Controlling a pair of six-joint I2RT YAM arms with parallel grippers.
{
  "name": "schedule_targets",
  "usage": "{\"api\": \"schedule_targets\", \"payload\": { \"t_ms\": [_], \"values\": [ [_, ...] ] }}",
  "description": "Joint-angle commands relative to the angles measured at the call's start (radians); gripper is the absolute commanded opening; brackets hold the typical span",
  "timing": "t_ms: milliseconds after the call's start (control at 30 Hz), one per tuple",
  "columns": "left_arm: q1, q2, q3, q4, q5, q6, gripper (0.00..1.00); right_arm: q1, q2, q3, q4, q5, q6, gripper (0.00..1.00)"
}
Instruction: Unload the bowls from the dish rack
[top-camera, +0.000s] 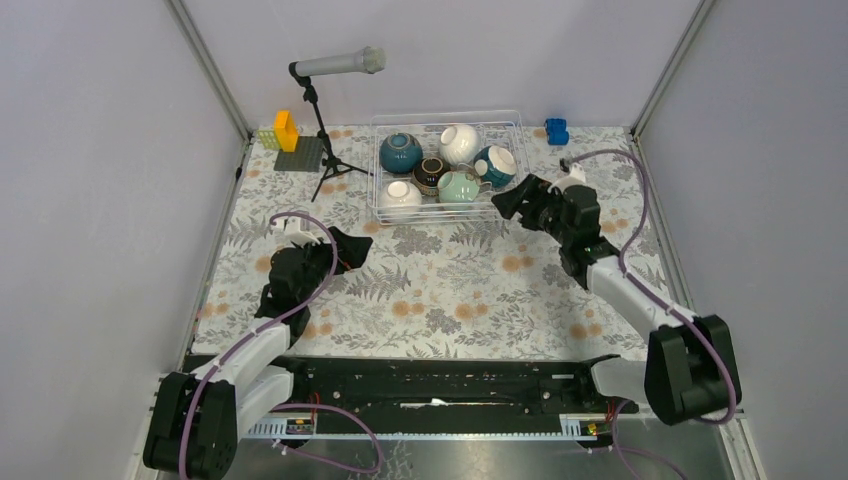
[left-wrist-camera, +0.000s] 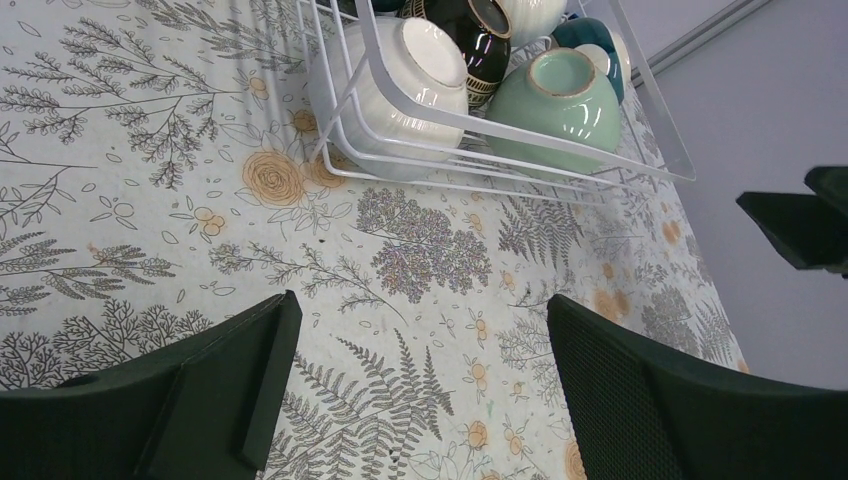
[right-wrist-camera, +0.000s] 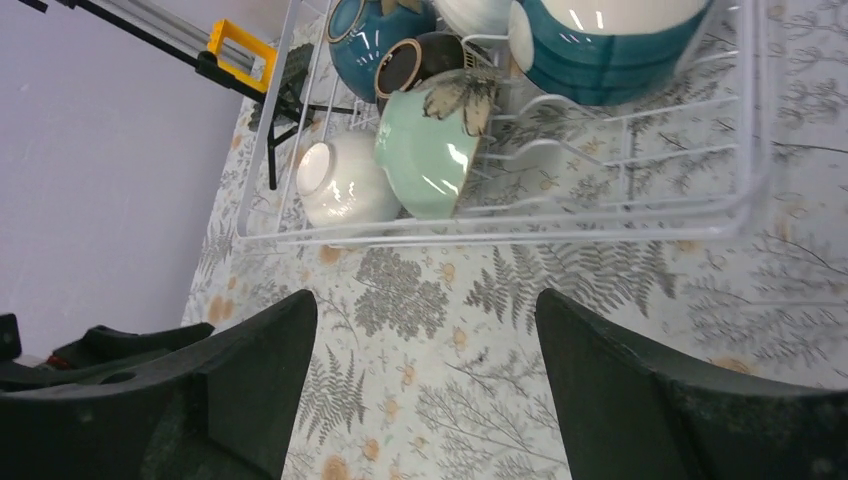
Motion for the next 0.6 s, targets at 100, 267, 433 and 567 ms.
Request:
{"api": "schedule_targets", "payload": {
  "t_ms": [100, 267, 433, 567],
  "values": [
    [-0.002, -0.007, -0.010, 0.069, 0.022, -0.018, 0.99, 0.033, 0.227, 0.245, -0.077, 0.001, 0.101, 0.81],
    [-0.002, -0.012, -0.017, 0.078, 0.022, -0.024, 0.99, 0.035, 0.385, 0.371, -0.082, -0.001, 0.166, 0.79],
    [-0.002, -0.010, -0.025, 0.085, 0.015, -0.033, 0.99, 0.044, 0.543, 0.520, -0.147, 0.006, 0.177, 0.79],
    [-0.002, -0.016, -0.024, 0.082, 0.013, -0.037, 0.99, 0.050, 0.652, 0.593, -0.150, -0.012, 0.201, 0.80]
  ]
}}
